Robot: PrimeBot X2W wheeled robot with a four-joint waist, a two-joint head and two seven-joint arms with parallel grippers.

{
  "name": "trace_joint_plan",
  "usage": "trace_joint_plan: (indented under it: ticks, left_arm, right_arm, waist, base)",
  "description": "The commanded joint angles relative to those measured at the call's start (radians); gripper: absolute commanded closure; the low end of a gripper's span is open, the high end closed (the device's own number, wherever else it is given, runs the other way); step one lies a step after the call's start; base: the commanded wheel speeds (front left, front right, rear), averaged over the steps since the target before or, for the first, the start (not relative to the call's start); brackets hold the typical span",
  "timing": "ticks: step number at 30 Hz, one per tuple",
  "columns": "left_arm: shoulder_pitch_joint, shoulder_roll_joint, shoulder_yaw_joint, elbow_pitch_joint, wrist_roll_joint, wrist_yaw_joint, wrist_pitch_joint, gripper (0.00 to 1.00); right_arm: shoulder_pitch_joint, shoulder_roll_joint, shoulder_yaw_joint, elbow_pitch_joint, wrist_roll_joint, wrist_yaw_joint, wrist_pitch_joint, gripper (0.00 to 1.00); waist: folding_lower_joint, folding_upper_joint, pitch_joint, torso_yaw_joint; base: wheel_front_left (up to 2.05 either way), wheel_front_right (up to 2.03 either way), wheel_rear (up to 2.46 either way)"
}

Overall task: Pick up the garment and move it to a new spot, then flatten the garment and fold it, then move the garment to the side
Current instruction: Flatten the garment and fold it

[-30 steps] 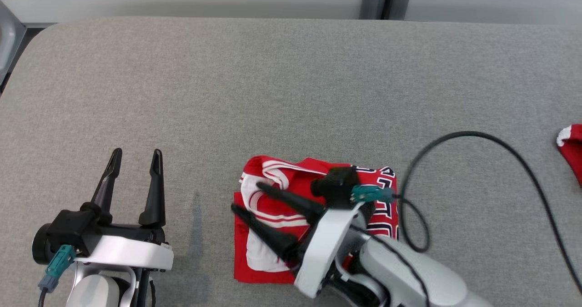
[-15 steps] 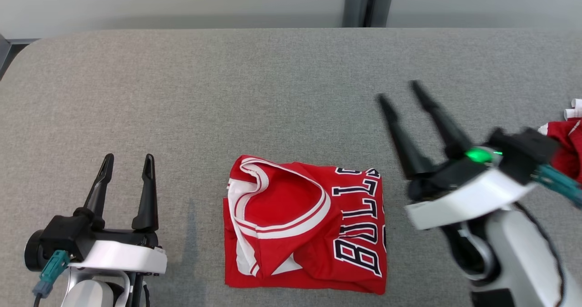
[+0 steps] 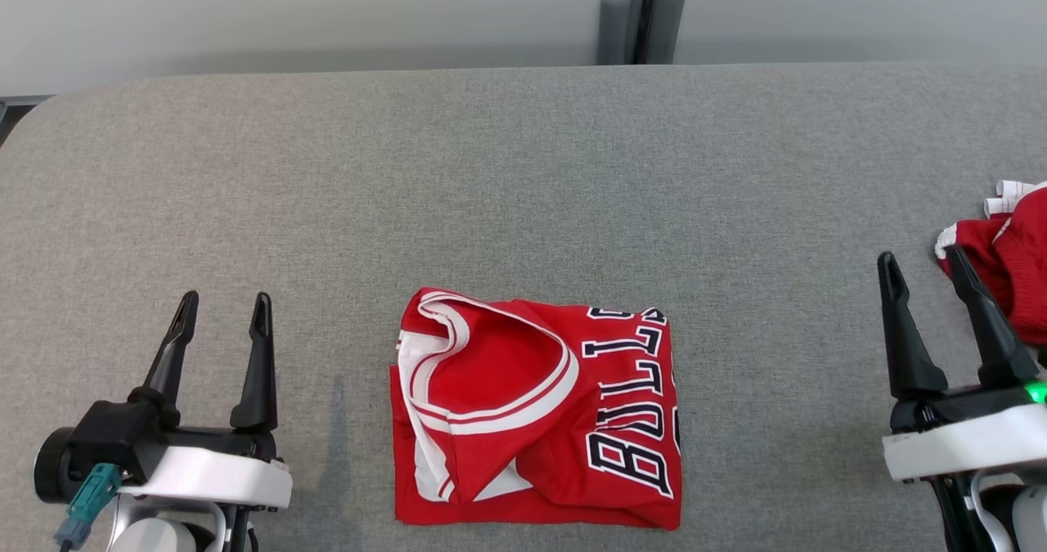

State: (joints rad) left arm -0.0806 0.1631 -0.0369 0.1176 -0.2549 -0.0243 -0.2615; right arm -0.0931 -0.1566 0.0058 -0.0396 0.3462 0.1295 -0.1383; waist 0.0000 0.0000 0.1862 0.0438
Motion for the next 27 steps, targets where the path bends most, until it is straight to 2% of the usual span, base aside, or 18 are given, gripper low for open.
trace_joint_plan:
  ticks: [1, 25, 26, 27]
  left_arm:
    - [0.011, 0.006, 0.0, -0.002, 0.006, 0.005, -0.001, 0.0]
    - [0.023, 0.025, -0.016, -0.021, -0.011, 0.02, 0.02, 0.0]
    - [0.021, 0.025, -0.017, -0.021, -0.012, 0.021, 0.018, 0.0]
    - [0.019, 0.025, -0.018, -0.022, -0.011, 0.022, 0.018, 0.0]
  right_arm:
    - [0.01, -0.002, -0.007, 0.003, -0.003, 0.002, -0.012, 0.0]
    - [0.028, -0.01, -0.013, 0.027, -0.015, 0.002, 0.002, 0.0]
    - [0.025, -0.007, -0.009, 0.03, -0.013, 0.002, 0.005, 0.56]
    - [0.025, -0.005, -0.002, 0.035, -0.01, 0.002, 0.011, 0.96]
  waist:
    - [0.0, 0.0, -0.001, -0.001]
    - [0.0, 0.0, -0.02, 0.001]
    - [0.0, 0.0, -0.02, 0.003]
    - [0.0, 0.0, -0.019, 0.005]
  base:
    - [0.0, 0.0, 0.0]
    - [0.0, 0.0, 0.0]
    - [0.0, 0.0, 0.0]
    - [0.0, 0.0, 0.0]
